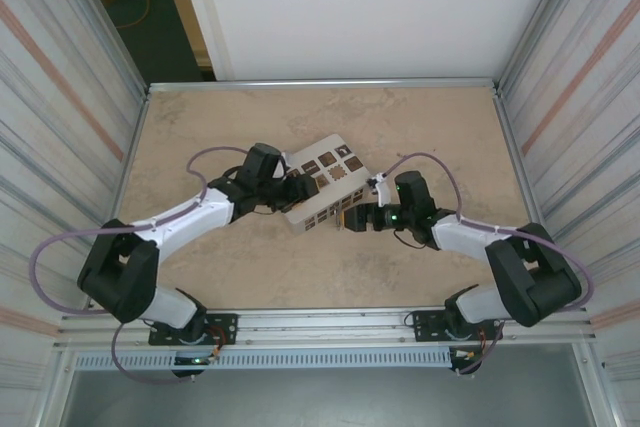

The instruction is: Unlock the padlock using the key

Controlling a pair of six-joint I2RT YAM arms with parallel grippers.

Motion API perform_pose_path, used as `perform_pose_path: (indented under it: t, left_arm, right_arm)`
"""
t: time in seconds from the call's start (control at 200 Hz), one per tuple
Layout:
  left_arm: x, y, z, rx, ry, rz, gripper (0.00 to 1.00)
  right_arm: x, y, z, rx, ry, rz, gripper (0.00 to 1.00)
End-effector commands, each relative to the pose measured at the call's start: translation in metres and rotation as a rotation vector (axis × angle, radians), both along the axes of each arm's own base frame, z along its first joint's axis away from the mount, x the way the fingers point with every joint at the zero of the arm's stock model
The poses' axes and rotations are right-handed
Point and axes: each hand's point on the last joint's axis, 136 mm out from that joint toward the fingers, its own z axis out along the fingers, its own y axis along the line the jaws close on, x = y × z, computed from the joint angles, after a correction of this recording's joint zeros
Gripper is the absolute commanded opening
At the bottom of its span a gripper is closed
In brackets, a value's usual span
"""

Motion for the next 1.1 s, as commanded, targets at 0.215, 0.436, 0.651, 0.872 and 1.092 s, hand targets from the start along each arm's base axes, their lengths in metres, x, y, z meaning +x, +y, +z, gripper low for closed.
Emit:
perform_pose_path:
  t: [0.215,0.436,0.651,0.872,1.092]
  left_arm:
    - [-0.004,-0.001,-0.02,-0.001,0.065,-0.01,0.5]
    - [-0.009,0.003,-0.028,0.013,0.082,-0.003,0.5]
    - [-0.011,0.005,-0.029,0.014,0.087,0.001,0.5]
    - [-0.012,0.005,-0.029,0.01,0.088,-0.002,0.5]
    - [-0.013,0.004,-0.029,0.006,0.091,-0.007,0.5]
  right_arm:
    - [0.017,0.021,-0.004,-0.019,-0.074,0.04,0.77]
    - [0.022,0.029,-0.009,-0.008,-0.082,0.06,0.74]
    - [0.025,0.035,-0.01,0.005,-0.105,0.094,0.71]
    - [0.026,0.037,-0.014,0.018,-0.112,0.118,0.71]
    - [0.029,0.039,-0.011,0.06,-0.14,0.139,0.71]
